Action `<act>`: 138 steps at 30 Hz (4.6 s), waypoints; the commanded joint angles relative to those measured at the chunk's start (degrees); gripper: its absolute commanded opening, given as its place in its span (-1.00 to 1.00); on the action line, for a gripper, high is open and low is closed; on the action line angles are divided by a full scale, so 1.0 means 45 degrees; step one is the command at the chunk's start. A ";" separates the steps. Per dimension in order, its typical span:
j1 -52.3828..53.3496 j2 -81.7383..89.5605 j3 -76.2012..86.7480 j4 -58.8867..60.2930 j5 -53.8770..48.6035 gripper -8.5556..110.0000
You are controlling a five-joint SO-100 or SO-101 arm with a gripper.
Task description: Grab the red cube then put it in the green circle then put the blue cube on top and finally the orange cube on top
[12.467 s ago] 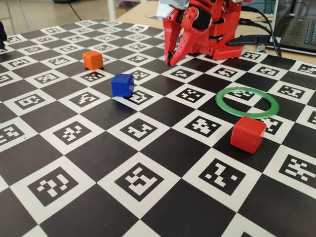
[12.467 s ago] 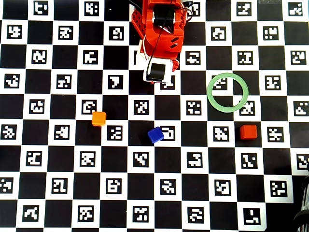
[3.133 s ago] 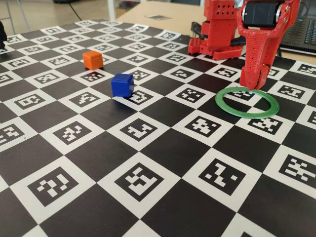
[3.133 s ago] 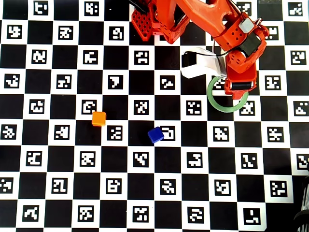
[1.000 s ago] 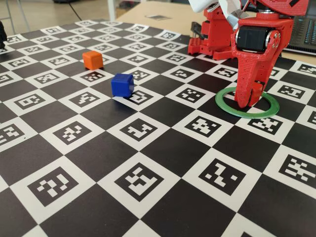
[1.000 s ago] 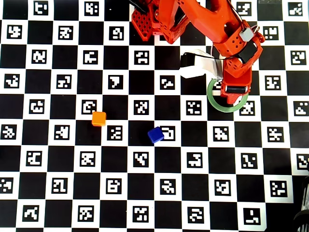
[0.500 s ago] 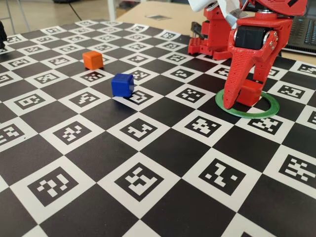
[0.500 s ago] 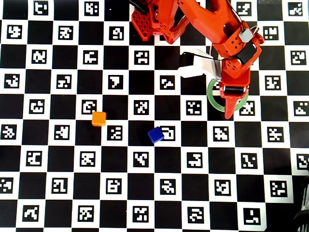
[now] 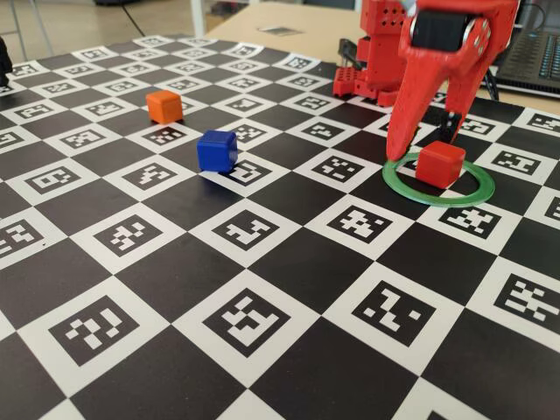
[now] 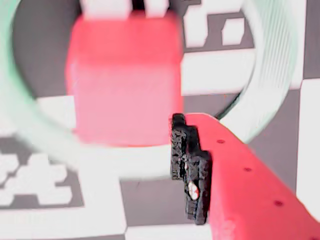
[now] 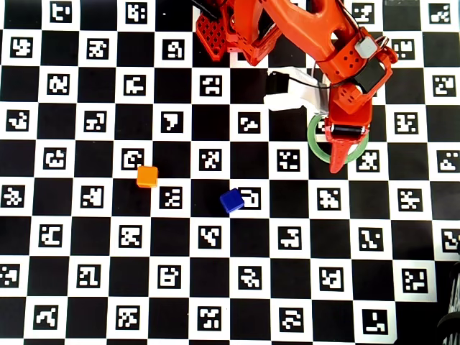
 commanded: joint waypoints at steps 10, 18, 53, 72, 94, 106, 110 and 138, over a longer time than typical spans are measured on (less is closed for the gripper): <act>0.2051 0.1348 -0.5234 0.5332 -0.2734 -0.04; 0.4766 0.2051 -0.7285 0.7129 -0.5117 -0.10; 1.0645 -0.1895 -0.5840 0.3926 -1.2852 -0.14; 1.1152 -0.3926 -0.3398 -0.0254 -1.3320 -0.08; 1.0957 -0.5098 -0.3047 -0.1777 -1.3711 -0.07; 1.0781 -0.5195 -0.3184 -0.1895 -1.4277 -0.07; 1.0703 -0.5215 -0.3184 -0.1953 -1.4941 -0.07; 1.0527 -0.5273 -0.3145 -0.2090 -1.8574 -0.07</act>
